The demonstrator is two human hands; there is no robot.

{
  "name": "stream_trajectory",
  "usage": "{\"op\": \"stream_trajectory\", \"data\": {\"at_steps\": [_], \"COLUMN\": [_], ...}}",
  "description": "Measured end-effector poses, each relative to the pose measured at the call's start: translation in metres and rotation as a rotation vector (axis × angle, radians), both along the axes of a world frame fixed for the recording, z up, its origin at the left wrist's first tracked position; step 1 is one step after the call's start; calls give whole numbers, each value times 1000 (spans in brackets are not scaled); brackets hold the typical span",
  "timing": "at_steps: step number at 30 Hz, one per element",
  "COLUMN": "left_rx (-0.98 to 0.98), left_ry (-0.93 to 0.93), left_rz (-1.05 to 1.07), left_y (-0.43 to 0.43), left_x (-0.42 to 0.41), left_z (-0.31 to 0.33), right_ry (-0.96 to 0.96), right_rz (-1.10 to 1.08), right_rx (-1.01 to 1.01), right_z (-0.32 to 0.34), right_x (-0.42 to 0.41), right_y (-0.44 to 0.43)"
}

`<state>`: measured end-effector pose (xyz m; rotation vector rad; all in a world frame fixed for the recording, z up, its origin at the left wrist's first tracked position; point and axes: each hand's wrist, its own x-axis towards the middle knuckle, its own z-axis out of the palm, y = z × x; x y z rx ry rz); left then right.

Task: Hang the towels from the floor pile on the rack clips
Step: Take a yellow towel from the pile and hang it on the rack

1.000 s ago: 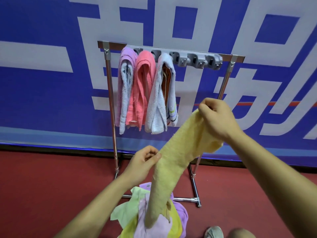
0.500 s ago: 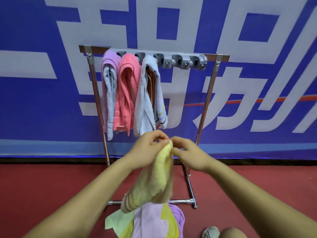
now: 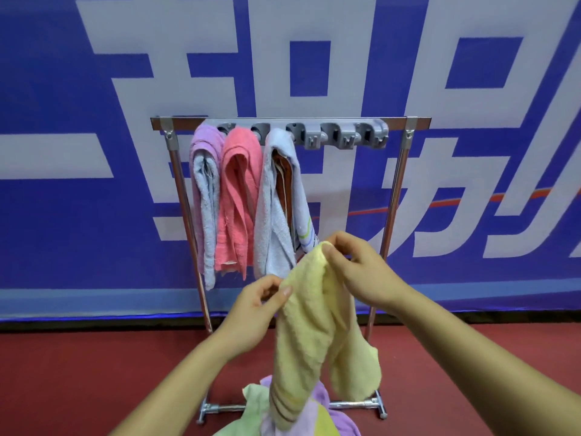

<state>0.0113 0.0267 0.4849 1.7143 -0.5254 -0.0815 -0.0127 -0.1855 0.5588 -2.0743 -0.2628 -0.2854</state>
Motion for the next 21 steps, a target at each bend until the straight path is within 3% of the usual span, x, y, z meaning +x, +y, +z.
{"op": "stream_trajectory", "data": {"at_steps": [6, 11, 15, 21], "left_rx": [-122, 58, 36, 104], "left_ry": [-49, -257, -274, -292], "left_rz": [150, 260, 267, 485], "left_y": [-43, -70, -91, -118], "left_x": [33, 66, 84, 135], "left_z": [46, 83, 118, 175], "right_ry": [-30, -151, -210, -276], "right_rz": [-102, -188, -222, -273], "right_rx": [14, 53, 80, 154], "right_z": [9, 35, 61, 96], "right_x": [24, 55, 85, 134], "right_y": [-26, -30, -39, -45]}}
